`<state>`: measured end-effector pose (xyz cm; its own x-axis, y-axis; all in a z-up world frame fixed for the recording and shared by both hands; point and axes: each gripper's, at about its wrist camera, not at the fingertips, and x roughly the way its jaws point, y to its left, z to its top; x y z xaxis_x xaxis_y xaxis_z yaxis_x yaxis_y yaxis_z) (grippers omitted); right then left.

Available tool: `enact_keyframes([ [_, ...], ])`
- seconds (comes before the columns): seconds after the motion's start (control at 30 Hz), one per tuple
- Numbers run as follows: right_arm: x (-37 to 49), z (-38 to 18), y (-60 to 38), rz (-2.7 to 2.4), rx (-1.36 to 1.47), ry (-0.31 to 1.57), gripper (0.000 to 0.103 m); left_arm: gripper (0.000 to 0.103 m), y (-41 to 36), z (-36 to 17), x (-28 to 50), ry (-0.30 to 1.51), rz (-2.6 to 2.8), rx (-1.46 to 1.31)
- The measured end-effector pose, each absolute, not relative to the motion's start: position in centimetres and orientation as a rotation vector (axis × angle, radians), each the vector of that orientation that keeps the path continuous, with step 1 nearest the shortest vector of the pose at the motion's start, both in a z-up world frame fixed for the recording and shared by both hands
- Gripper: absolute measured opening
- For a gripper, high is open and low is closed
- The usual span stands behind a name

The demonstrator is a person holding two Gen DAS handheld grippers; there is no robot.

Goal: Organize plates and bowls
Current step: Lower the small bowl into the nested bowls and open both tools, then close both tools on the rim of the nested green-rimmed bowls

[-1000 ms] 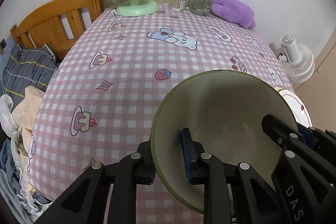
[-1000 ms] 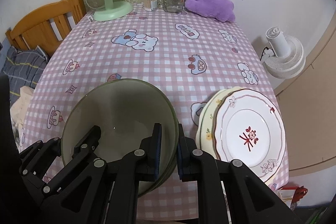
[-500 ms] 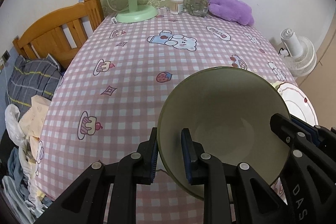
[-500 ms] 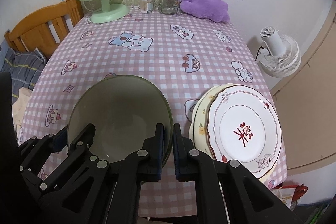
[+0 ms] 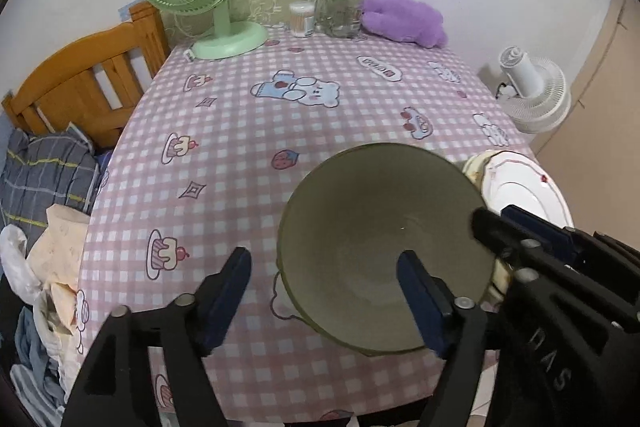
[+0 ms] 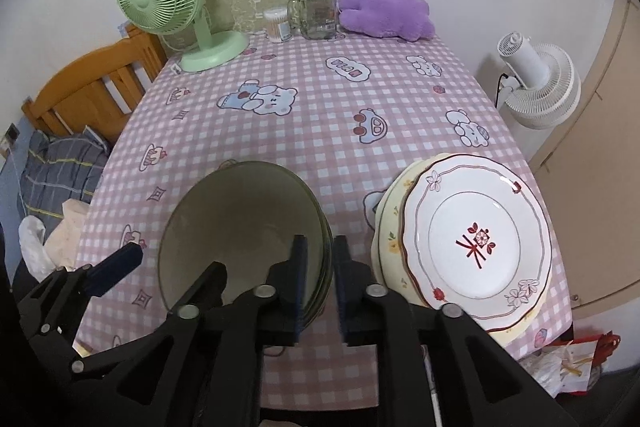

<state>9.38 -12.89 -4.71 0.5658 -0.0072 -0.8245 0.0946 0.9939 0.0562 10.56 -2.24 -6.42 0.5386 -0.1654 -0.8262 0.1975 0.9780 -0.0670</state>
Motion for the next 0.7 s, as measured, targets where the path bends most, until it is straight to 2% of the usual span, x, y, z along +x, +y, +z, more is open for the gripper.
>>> enact_keyframes([
  [0.03, 9.3, -4.6, -13.0, -0.058, 0.102, 0.967, 0.045, 0.081, -2.3, -6.3, 10.6, 0.976, -0.226, 0.035],
  [0.07, 9.3, -4.4, -13.1, -0.06, 0.108, 0.96, 0.061, 0.083, -2.5, -6.1, 10.6, 0.972, -0.236, 0.035],
  [0.1, 9.2, -4.2, -13.3, -0.061, 0.113, 0.947, 0.067, 0.084, -2.6, -6.0, 10.7, 0.967, -0.241, 0.039],
  [0.23, 9.5, -4.3, -13.7, -0.05, 0.111, 0.949, 0.068, 0.089, -2.6, -6.4, 11.2, 0.983, -0.239, 0.014],
  [0.7, 14.4, -9.0, -15.8, 0.095, 0.258, 1.114, 0.068, 0.089, -2.7, -9.3, 13.9, 1.092, -0.127, -0.01],
])
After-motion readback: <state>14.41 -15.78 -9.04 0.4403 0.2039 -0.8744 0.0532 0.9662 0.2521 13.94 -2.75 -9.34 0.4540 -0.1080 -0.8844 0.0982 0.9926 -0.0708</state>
